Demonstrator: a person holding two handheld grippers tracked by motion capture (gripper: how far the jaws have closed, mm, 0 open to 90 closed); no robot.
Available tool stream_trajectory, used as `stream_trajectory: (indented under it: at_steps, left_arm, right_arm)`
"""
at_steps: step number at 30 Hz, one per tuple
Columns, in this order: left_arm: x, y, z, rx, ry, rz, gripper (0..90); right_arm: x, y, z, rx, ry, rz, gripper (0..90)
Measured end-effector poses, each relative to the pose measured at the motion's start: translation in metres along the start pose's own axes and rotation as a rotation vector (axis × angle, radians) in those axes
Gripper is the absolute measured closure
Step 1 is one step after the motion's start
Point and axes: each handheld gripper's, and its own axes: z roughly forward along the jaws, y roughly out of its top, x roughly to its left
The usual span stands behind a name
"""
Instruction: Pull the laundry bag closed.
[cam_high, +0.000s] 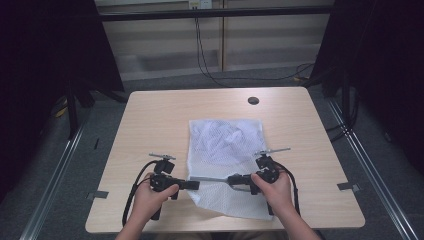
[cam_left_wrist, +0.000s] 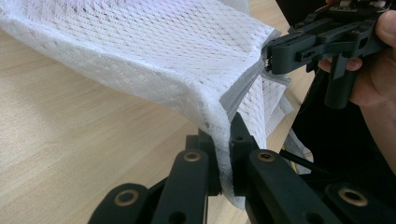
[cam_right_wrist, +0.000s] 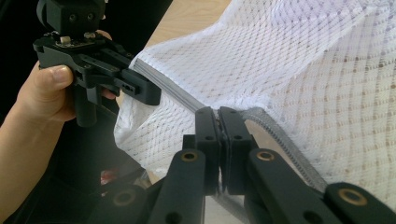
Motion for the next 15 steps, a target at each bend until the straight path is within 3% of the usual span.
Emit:
stream_trajectory:
  at_steps: [15]
  left_arm:
    - [-0.0008,0.0000,0.0004,-0.007,0.003,-0.005,88.3]
  right_arm:
    - [-0.0014,-0.0020,-0.0027,0.004,0.006,0.005,87.7]
